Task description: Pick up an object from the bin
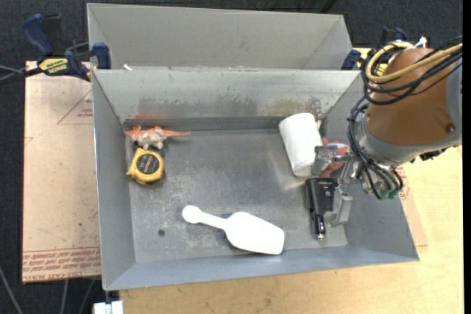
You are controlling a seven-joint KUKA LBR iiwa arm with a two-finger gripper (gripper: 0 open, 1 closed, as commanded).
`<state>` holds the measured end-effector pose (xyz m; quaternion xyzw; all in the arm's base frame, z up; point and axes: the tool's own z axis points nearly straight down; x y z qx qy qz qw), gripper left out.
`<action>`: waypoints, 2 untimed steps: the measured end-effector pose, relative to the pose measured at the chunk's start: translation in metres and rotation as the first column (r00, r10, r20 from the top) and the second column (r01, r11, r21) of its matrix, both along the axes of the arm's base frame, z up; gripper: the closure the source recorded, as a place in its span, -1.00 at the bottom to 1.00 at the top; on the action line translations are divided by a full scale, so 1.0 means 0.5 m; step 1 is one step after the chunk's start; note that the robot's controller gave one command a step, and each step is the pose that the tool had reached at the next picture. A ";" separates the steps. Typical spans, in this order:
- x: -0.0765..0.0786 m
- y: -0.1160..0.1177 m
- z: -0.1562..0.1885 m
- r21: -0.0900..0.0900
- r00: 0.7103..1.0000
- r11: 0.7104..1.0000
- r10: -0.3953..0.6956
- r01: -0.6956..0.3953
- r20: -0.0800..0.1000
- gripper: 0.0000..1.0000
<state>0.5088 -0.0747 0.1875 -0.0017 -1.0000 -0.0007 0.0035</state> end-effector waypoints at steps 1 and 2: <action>0.003 0.000 0.008 -0.001 1.000 1.000 0.002 -0.002 0.007 -1.00; -0.011 0.019 -0.071 -0.001 0.999 0.999 -0.035 0.035 0.014 -1.00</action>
Offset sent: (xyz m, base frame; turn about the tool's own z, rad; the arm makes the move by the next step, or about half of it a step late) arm -0.0229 0.0248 -0.1040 0.0932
